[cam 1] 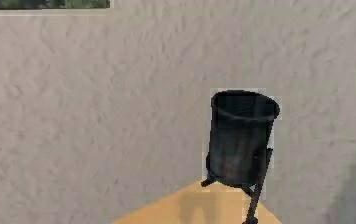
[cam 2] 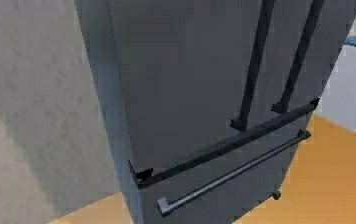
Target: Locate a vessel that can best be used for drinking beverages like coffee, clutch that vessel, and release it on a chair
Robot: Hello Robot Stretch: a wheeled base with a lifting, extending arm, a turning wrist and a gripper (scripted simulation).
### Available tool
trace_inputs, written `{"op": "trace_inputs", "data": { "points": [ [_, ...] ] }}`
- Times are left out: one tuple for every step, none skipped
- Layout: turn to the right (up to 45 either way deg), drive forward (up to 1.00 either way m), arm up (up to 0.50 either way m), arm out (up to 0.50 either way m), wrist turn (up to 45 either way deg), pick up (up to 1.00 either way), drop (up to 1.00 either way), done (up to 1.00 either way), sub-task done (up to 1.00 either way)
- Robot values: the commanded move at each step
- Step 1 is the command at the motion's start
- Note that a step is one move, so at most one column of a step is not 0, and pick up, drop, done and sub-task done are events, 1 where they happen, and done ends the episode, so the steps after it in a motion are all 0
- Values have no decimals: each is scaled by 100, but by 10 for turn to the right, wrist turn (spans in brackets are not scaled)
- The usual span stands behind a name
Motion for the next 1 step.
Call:
{"op": "trace_inputs", "data": {
  "points": [
    [450, 0, 0, 0, 0, 0, 0, 0, 0]
  ]
}}
